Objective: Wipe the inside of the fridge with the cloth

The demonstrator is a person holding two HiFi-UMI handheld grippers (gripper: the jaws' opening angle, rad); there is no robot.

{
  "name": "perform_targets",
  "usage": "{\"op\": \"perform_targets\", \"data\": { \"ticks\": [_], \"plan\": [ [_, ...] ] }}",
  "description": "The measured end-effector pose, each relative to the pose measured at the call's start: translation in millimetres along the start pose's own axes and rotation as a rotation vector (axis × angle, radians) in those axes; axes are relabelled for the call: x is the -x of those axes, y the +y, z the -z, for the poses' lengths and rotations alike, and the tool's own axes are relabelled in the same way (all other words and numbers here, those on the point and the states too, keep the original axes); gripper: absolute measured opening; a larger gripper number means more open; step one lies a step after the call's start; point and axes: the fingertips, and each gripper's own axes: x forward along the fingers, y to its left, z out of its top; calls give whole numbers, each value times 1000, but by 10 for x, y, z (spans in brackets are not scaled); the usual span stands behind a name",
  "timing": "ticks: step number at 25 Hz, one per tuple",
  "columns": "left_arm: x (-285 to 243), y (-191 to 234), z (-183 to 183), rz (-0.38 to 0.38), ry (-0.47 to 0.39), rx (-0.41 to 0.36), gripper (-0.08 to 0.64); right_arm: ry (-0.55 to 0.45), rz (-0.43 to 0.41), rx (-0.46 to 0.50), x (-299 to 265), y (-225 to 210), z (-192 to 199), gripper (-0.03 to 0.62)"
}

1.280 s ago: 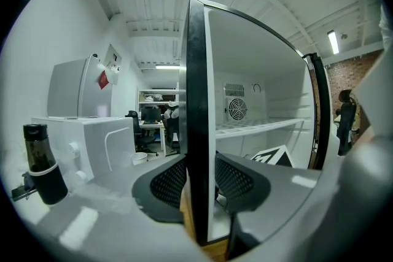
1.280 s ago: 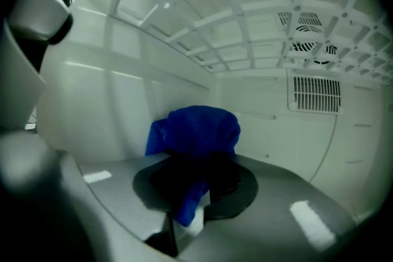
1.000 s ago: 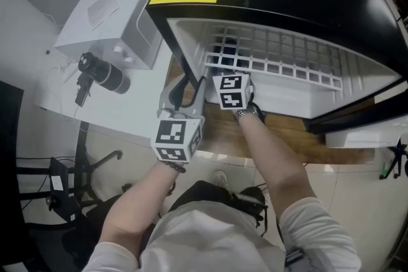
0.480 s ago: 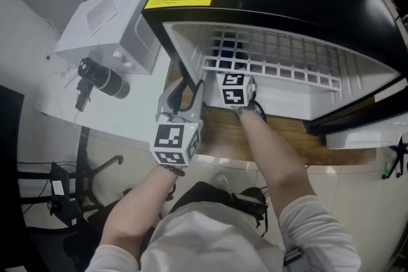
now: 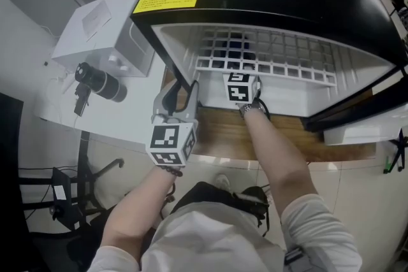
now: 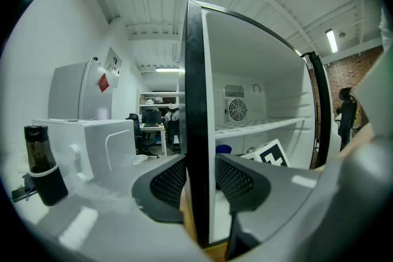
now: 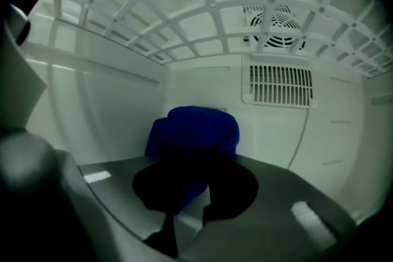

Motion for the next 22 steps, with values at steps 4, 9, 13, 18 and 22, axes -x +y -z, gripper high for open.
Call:
{"op": "perform_targets", "data": {
  "ticks": [4,9,13,18,22],
  "plan": [
    [-3,4,-7,-6,-3,3,137,5,22,-4,29,-142,31,71],
    [-2,5,-3,-15,0,3,137,10,50,-7,72,-309,63,71],
    [-7,7,-3,-21,0,4,137,16,69,-7,109,-447,92,71],
    [-9,12,-3,-30,1,9,137,22,98,-12,165,-643,124,71],
    [-9,13,-4,-36,4,12,136,31,127,-18,221,-820,165,71]
  ]
}}
